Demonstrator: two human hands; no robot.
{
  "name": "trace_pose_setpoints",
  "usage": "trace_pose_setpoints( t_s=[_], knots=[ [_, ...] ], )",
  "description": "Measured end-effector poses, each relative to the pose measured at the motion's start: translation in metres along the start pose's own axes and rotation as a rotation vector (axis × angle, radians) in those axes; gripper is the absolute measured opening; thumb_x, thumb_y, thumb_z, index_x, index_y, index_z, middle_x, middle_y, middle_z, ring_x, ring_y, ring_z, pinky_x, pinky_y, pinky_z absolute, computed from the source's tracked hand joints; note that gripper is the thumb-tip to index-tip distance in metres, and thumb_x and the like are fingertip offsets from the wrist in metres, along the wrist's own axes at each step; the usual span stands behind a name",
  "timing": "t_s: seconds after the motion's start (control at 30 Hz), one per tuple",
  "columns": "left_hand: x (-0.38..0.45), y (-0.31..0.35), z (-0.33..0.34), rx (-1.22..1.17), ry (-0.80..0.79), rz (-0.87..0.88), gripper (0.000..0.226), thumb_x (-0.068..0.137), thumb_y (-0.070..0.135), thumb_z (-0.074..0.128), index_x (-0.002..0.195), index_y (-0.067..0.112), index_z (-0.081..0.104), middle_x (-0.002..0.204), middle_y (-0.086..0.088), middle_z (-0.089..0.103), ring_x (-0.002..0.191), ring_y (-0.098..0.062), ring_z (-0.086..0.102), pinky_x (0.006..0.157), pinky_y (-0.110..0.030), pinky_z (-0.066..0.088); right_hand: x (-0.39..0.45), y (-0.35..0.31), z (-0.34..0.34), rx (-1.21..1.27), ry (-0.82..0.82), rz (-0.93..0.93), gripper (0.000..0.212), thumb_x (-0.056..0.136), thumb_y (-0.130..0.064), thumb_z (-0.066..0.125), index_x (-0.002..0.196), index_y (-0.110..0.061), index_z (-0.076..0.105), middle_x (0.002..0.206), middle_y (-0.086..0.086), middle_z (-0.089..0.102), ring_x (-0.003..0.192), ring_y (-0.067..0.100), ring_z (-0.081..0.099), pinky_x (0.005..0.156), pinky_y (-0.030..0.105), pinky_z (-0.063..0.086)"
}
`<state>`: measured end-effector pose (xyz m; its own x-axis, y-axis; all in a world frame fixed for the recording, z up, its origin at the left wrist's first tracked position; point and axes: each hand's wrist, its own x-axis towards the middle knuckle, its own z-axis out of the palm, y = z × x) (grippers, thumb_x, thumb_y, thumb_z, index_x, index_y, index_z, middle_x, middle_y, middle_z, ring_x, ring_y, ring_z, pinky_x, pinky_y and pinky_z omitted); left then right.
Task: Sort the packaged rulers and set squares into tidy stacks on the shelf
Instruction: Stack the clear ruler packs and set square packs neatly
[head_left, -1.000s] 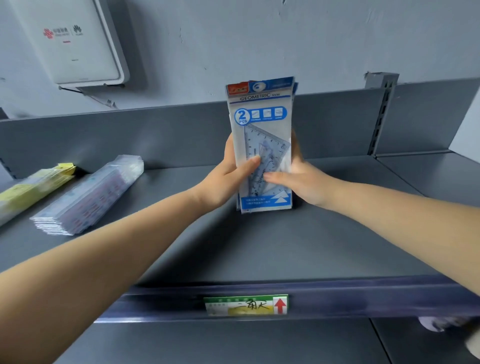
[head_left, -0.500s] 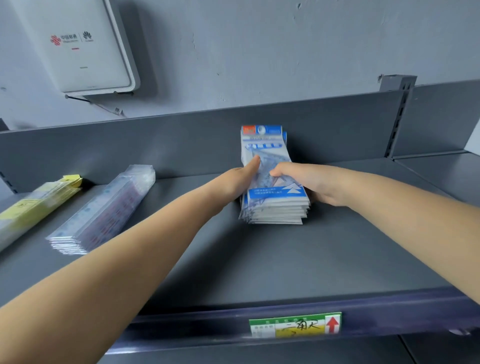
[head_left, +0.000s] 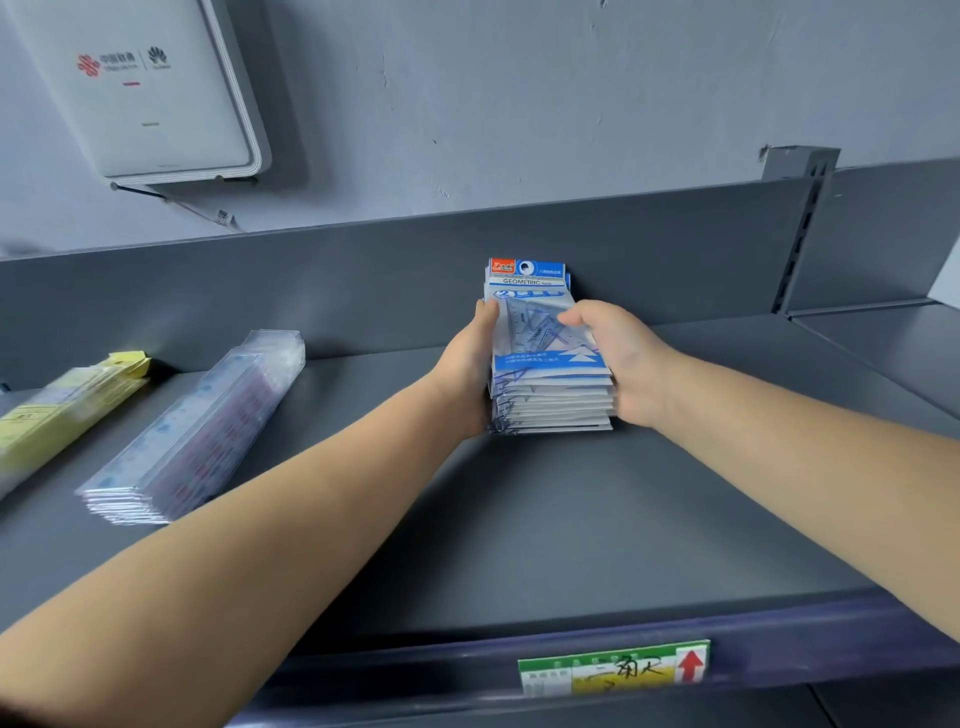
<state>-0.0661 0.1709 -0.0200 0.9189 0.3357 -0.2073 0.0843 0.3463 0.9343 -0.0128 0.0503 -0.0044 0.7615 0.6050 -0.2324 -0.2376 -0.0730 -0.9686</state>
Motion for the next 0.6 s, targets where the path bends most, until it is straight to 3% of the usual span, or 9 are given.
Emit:
trace_pose_setpoints(
  t_s=[0.1, 0.2, 0.23, 0.27, 0.3, 0.37, 0.43, 0.5, 0.6],
  knots=[
    [-0.003, 0.005, -0.006, 0.115, -0.008, 0.004, 0.066, 0.096, 0.060, 0.017, 0.134, 0.017, 0.049, 0.124, -0.012, 0.062, 0.107, -0.027, 0.063, 0.091, -0.037, 0.049, -0.003, -0.005, -0.003, -0.004, -0.050, -0.008, 0.037, 0.092, -0.030, 0.036, 0.110, -0.013, 0.063, 0.103, 0.013, 0.070, 0.089, 0.028, 0.066, 0.082, 0.035, 0.052],
    [-0.017, 0.013, -0.013, 0.241, 0.018, 0.102, 0.061, 0.094, 0.060, 0.030, 0.147, 0.030, 0.026, 0.152, 0.008, 0.032, 0.136, -0.010, 0.036, 0.115, -0.033, 0.025, -0.017, -0.007, -0.013, 0.011, -0.152, -0.118, 0.036, 0.097, -0.023, 0.027, 0.084, -0.012, 0.059, 0.065, 0.001, 0.068, 0.052, 0.008, 0.063, 0.050, 0.013, 0.047],
    [-0.026, 0.014, -0.016, 0.278, 0.040, 0.138, 0.063, 0.093, 0.060, 0.034, 0.148, 0.036, 0.018, 0.154, 0.018, 0.021, 0.141, -0.006, 0.024, 0.117, -0.032, 0.016, -0.022, -0.005, -0.018, -0.014, -0.168, -0.163, 0.032, 0.097, -0.020, 0.028, 0.086, -0.014, 0.058, 0.069, -0.002, 0.068, 0.053, 0.002, 0.061, 0.055, 0.010, 0.046],
    [-0.037, 0.014, -0.018, 0.307, 0.045, 0.165, 0.065, 0.091, 0.060, 0.038, 0.148, 0.040, 0.013, 0.153, 0.024, 0.017, 0.142, -0.002, 0.017, 0.118, -0.032, 0.013, -0.030, -0.003, -0.024, -0.067, -0.185, -0.202, 0.026, 0.095, -0.018, 0.034, 0.105, -0.014, 0.058, 0.090, -0.005, 0.070, 0.069, -0.004, 0.063, 0.074, 0.008, 0.045],
    [-0.047, 0.012, -0.021, 0.328, 0.030, 0.189, 0.069, 0.088, 0.061, 0.044, 0.147, 0.042, 0.012, 0.150, 0.030, 0.016, 0.142, 0.001, 0.016, 0.118, -0.031, 0.012, -0.036, 0.000, -0.029, -0.124, -0.181, -0.218, 0.041, 0.091, -0.018, 0.045, 0.132, -0.014, 0.045, 0.122, -0.009, 0.059, 0.099, -0.008, 0.057, 0.097, 0.011, 0.034],
    [-0.065, 0.003, -0.022, 0.371, -0.029, 0.220, 0.080, 0.080, 0.061, 0.055, 0.146, 0.045, 0.014, 0.133, 0.045, 0.022, 0.134, 0.010, 0.022, 0.117, -0.027, 0.014, -0.045, 0.009, -0.033, -0.264, -0.199, -0.221, 0.090, 0.079, -0.017, 0.064, 0.150, -0.027, 0.009, 0.149, -0.020, 0.024, 0.133, -0.006, 0.027, 0.116, 0.024, 0.015],
    [-0.071, -0.008, -0.014, 0.393, -0.073, 0.223, 0.056, 0.086, 0.050, 0.055, 0.135, 0.046, 0.028, 0.105, 0.055, 0.039, 0.112, 0.024, 0.040, 0.107, -0.014, 0.027, -0.053, 0.018, -0.027, -0.350, -0.257, -0.255, 0.092, 0.077, -0.007, 0.068, 0.143, -0.042, 0.014, 0.132, -0.040, 0.033, 0.122, -0.015, 0.036, 0.109, 0.015, 0.025],
    [-0.072, -0.014, -0.005, 0.383, -0.095, 0.211, 0.024, 0.097, 0.031, 0.045, 0.108, 0.048, 0.033, 0.077, 0.052, 0.052, 0.083, 0.029, 0.051, 0.087, -0.006, 0.037, -0.056, 0.024, -0.018, -0.410, -0.291, -0.295, 0.081, 0.077, -0.002, 0.066, 0.133, -0.047, 0.027, 0.120, -0.034, 0.055, 0.109, -0.010, 0.053, 0.098, 0.014, 0.038],
    [-0.059, -0.015, -0.005, 0.390, -0.057, 0.237, 0.033, 0.096, 0.024, 0.050, 0.122, 0.039, 0.038, 0.105, 0.033, 0.062, 0.106, 0.006, 0.056, 0.105, -0.023, 0.037, -0.050, 0.026, -0.013, -0.410, -0.221, -0.316, 0.077, 0.080, -0.001, 0.061, 0.136, -0.042, 0.027, 0.118, -0.018, 0.061, 0.111, 0.001, 0.055, 0.097, 0.020, 0.039]
  ],
)
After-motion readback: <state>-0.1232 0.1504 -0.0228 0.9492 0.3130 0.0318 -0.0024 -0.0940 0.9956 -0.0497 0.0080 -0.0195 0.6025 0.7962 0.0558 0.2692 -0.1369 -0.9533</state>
